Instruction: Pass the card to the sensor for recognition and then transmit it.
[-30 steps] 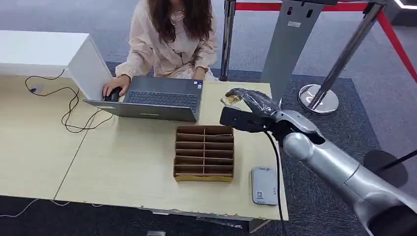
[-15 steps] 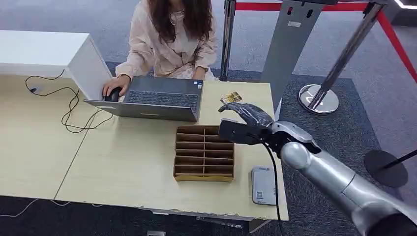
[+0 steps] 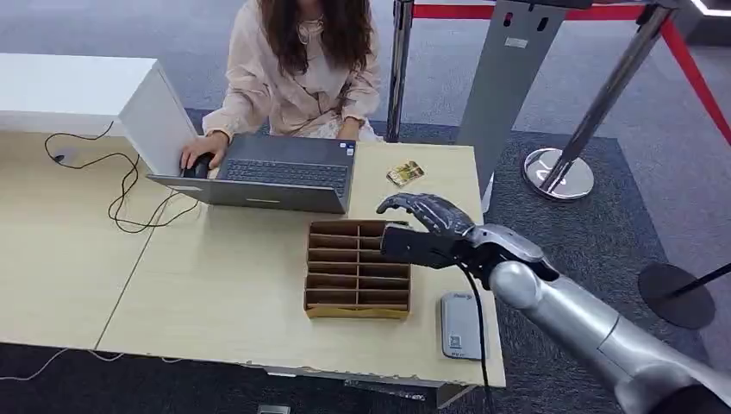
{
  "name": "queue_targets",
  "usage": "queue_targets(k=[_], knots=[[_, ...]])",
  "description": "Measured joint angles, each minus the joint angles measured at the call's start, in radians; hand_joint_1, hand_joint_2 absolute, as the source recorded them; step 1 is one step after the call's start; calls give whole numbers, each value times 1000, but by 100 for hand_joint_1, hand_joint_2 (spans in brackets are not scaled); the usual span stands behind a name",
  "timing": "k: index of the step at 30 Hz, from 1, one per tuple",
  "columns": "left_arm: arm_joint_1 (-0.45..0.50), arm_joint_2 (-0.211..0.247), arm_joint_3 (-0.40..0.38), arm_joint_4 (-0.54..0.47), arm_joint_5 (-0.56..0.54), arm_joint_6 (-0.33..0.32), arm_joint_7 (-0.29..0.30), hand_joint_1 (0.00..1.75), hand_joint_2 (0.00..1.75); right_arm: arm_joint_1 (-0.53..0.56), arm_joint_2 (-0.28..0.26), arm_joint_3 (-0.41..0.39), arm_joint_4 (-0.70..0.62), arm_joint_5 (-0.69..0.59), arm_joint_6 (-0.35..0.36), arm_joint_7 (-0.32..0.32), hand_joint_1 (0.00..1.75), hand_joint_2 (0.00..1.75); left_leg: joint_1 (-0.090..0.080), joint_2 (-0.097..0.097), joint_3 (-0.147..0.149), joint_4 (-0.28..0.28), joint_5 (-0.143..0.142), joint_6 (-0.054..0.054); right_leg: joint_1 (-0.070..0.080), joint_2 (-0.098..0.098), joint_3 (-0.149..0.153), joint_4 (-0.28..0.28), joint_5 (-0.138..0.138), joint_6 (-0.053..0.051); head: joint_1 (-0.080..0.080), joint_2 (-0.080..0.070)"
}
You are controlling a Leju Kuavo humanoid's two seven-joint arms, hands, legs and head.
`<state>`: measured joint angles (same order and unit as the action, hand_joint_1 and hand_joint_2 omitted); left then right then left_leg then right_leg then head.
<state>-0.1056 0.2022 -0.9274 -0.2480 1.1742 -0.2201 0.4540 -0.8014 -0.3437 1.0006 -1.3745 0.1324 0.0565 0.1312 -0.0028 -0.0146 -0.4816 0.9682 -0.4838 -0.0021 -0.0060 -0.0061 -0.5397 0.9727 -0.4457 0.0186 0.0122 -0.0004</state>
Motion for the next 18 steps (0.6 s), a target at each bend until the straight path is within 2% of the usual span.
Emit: queue_targets(k=[10, 18], knots=[[-1, 1, 0, 0, -8, -9, -7, 0, 175, 30, 33, 7, -28, 66, 7, -38, 68, 175, 0, 0, 0, 0, 0, 0, 0, 0, 0, 0, 0, 0, 0, 0], [-2, 1, -2, 0, -18, -12, -13, 0, 175, 46, 84, 18, -31, 131, 4, -63, 79, 175, 0, 0, 0, 0, 0, 0, 0, 0, 0, 0, 0, 0, 0, 0]])
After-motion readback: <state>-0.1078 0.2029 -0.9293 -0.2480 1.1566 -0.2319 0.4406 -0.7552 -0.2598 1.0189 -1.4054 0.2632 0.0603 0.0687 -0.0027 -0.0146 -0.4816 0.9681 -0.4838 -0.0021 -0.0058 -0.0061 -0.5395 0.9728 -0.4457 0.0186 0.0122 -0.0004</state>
